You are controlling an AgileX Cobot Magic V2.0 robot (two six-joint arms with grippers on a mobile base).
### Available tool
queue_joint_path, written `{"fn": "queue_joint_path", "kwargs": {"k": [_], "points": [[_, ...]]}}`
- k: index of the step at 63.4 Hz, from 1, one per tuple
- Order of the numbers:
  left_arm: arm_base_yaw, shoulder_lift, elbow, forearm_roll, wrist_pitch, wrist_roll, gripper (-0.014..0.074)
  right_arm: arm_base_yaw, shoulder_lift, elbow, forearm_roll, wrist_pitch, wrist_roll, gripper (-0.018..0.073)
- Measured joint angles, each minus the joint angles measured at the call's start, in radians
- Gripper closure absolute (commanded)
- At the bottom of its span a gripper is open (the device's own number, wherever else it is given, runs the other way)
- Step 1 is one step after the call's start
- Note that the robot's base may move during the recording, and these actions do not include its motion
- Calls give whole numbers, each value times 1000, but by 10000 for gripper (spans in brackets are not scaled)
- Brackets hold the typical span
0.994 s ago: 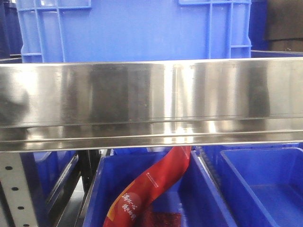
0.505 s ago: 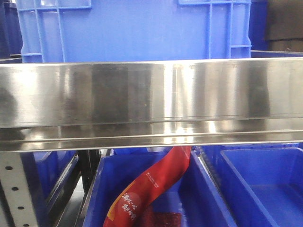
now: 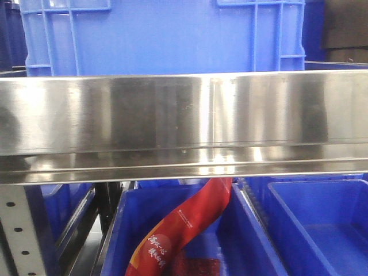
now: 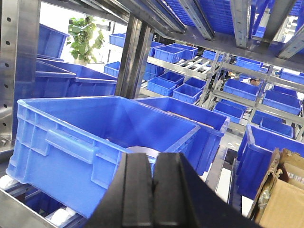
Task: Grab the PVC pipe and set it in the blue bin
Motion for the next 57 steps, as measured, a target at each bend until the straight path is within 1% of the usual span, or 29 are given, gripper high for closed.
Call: {"fn": "queue_joint_path", "kwargs": {"k": [57], "points": [[0,0,0,0,0,0,707,0,0,0,0,0,0,721]]}}
